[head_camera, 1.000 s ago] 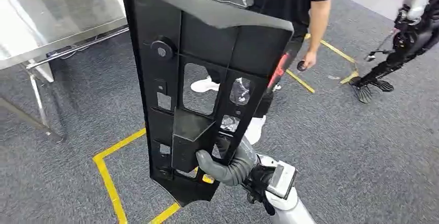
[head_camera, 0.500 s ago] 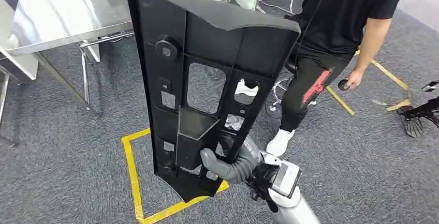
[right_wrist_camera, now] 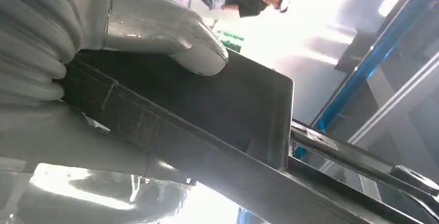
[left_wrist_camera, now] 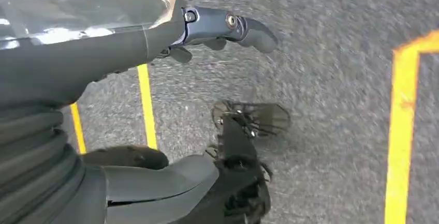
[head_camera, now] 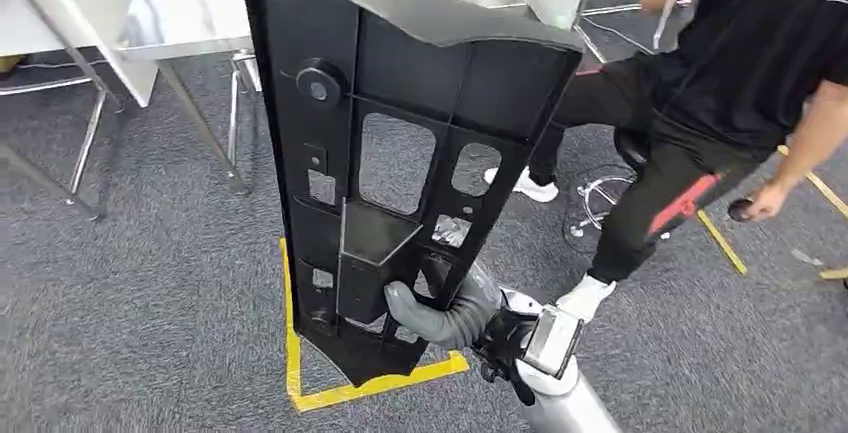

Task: Take the parts from the cabinet and place them on the table.

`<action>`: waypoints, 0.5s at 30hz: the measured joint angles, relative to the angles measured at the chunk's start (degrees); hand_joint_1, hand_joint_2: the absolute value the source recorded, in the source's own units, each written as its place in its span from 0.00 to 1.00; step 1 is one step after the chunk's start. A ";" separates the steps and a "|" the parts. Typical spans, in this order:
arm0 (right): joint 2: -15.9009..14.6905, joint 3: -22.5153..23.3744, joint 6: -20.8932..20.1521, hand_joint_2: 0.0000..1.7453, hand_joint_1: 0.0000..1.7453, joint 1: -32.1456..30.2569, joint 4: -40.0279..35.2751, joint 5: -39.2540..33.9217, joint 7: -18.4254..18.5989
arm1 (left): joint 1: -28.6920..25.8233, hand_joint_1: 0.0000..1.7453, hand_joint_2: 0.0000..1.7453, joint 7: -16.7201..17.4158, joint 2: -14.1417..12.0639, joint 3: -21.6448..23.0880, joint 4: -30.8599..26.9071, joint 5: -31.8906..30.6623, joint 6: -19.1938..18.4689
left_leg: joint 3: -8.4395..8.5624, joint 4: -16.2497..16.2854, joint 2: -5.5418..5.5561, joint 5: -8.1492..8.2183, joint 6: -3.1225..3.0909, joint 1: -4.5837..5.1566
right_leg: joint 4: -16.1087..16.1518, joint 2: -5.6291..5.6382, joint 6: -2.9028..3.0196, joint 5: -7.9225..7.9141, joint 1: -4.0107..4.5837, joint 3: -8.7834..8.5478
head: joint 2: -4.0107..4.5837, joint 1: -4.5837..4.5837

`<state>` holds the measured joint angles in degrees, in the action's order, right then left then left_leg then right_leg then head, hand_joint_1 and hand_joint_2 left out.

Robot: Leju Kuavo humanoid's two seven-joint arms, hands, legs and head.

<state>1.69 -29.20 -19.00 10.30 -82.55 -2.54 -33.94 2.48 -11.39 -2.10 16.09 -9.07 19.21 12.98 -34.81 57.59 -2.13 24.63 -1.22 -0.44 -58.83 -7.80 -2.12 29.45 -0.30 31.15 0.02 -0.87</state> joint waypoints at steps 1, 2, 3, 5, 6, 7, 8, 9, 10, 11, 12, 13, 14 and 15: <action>-0.09 -0.04 0.26 1.00 1.00 -0.01 -0.04 -0.02 0.00 | 0.11 0.00 1.00 0.00 0.06 -0.02 -0.02 0.02 0.00 | 0.08 -0.21 0.42 -0.14 -0.37 0.08 | -2.05 3.74 0.15 1.20 -0.29 0.66 | 0.00 0.00; -0.29 -0.06 0.40 1.00 1.00 -0.02 -0.09 -0.06 -0.04 | 0.33 0.00 1.00 -0.02 -0.04 -0.04 -0.02 0.09 0.02 | 0.01 -0.21 1.15 -0.27 -0.68 0.04 | -6.16 5.89 0.58 3.08 -0.37 2.60 | 0.00 -0.24; -0.59 -0.11 0.59 1.00 1.00 -0.15 -0.06 -0.04 0.16 | 0.41 0.00 1.00 -0.02 -0.02 -0.07 -0.02 0.17 0.00 | -0.04 -0.20 2.03 -0.24 -0.72 0.00 | -11.05 7.03 0.85 4.97 -0.51 5.10 | 0.00 -0.39; -1.05 -0.13 0.90 1.00 1.00 -0.58 -0.04 -0.06 0.37 | 0.26 0.00 1.00 -0.06 0.06 -0.07 -0.02 0.48 -0.04 | -0.08 -0.14 3.33 -0.22 -0.73 0.02 | -17.32 7.64 0.45 6.39 -0.45 8.82 | 0.00 -0.39; -1.14 -0.17 0.96 1.00 1.00 -0.59 -0.04 -0.06 0.37 | 0.15 0.00 1.00 -0.06 0.09 -0.07 -0.02 0.48 -0.06 | -0.02 -0.11 3.72 -0.21 -0.70 0.02 | -16.39 7.65 -0.07 5.49 -0.46 8.77 | 0.00 -0.39; -1.18 -0.24 1.01 1.00 1.00 -0.58 -0.04 -0.06 0.37 | 0.13 0.00 1.00 -0.08 0.09 -0.07 -0.02 0.48 -0.11 | 0.03 -0.08 4.14 -0.15 -0.62 -0.04 | -13.14 7.64 -0.74 3.66 -0.53 7.56 | 0.00 -0.39; -1.21 -0.28 1.03 1.00 1.00 -0.57 -0.04 -0.15 0.37 | 0.13 0.00 1.00 -0.17 0.13 -0.07 -0.02 0.50 -0.17 | 0.16 -0.02 4.50 -0.05 -0.47 -0.14 | -7.96 7.65 -1.47 1.20 -0.71 5.35 | 0.00 -0.39; -1.20 -0.33 1.05 1.00 1.00 -0.53 -0.04 -0.31 0.37 | 0.13 0.00 1.00 -0.24 0.15 -0.07 -0.02 0.52 -0.31 | 0.21 0.15 4.80 0.13 -0.18 -0.19 | -2.59 7.74 -1.99 -1.00 -0.95 2.96 | 0.00 -0.39; -1.25 -0.39 1.05 1.00 1.00 -0.46 -0.02 -0.55 0.35 | 0.12 0.00 1.00 -0.26 0.06 -0.07 0.00 0.66 -0.53 | -0.05 0.56 5.01 0.37 0.25 0.12 | -0.14 8.01 -1.80 -1.59 -1.12 2.11 | 0.00 -0.44; -1.23 -0.48 1.07 1.00 1.00 -0.47 -0.02 -0.65 0.35 | 0.07 0.00 1.00 -0.28 0.04 -0.07 0.00 0.68 -0.57 | -0.19 0.76 5.15 0.55 0.53 0.27 | -0.03 8.06 -0.98 -1.83 -0.97 1.80 | 0.00 -0.37; -1.20 -0.48 1.12 1.00 1.00 -0.51 -0.02 -0.70 0.35 | -0.02 0.00 1.00 -0.37 0.04 -0.07 0.00 0.68 -0.70 | -0.30 0.77 5.11 0.54 0.59 0.31 | 0.09 8.06 -0.50 -2.00 -1.08 1.88 | 0.00 -0.33; -1.20 -0.50 1.14 1.00 1.00 -0.50 -0.02 -0.74 0.35 | -0.15 0.00 1.00 -0.43 -0.07 -0.07 0.00 0.68 -0.72 | -0.31 0.84 5.05 0.51 -0.54 0.31 | 0.12 8.07 -0.36 -2.11 -1.17 1.93 | 0.00 -0.37; -1.12 -0.50 1.16 1.00 1.00 -0.49 -0.02 -0.76 0.35 | -0.24 0.00 1.00 -0.43 -0.07 -0.07 0.00 0.68 -0.98 | -0.25 0.82 5.00 0.48 -0.90 0.31 | 0.13 8.13 -0.35 -2.10 -1.04 1.90 | 0.00 -0.33; -1.05 -0.52 1.18 1.00 1.00 -0.49 -0.02 -0.79 0.35 | -0.25 0.00 1.00 -0.46 0.00 -0.04 0.00 0.66 -1.14 | -0.14 0.69 4.92 0.46 -0.90 0.27 | 0.12 8.24 -0.33 -2.10 -0.95 1.89 | 0.00 -0.33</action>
<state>0.63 -29.73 -17.81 9.81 -82.58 -3.32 -33.59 2.23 -11.85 -2.10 16.04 -9.07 19.87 11.85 -34.95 58.28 2.79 25.09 -2.13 -0.17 -58.70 0.44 -2.44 27.35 -1.25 33.04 0.02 -1.20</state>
